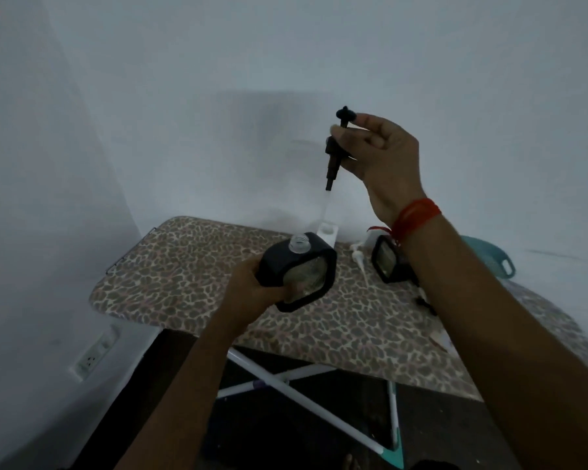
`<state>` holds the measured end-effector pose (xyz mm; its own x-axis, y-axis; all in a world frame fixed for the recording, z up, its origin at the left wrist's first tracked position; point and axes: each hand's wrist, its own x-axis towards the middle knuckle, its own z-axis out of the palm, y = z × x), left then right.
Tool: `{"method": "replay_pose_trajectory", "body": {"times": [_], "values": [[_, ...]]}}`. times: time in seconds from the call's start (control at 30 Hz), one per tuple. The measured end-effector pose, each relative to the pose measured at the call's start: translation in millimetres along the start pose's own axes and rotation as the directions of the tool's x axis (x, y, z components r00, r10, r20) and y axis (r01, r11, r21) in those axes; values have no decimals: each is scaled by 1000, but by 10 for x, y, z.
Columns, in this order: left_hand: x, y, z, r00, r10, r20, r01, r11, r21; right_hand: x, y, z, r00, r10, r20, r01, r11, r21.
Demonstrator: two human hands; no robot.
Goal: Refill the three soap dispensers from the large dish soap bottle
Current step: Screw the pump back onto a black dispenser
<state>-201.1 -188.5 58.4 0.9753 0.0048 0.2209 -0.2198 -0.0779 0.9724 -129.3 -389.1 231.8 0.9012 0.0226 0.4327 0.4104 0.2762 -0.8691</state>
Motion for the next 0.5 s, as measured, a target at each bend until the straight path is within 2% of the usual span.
{"method": "replay_pose_trajectory", "body": {"times": [0.07,0.2,0.33,0.5], "values": [[-142,70,176,999,-5,36,5,1000,3,-266,-201,-71,999,-41,35,40,999,34],[-340,220,436,994,17,111,-16,1000,-10,-659,-414,-184,995,-100,30,101,995,-22],[-461,433,560,987,49,150,-45,999,-28,-855,-517,-272,994,-110,7,111,993,-40],[-503,601,616,980,75,182,-66,996,-59,-998,-581,-293,989,-139,44,141,989,-53]]}}
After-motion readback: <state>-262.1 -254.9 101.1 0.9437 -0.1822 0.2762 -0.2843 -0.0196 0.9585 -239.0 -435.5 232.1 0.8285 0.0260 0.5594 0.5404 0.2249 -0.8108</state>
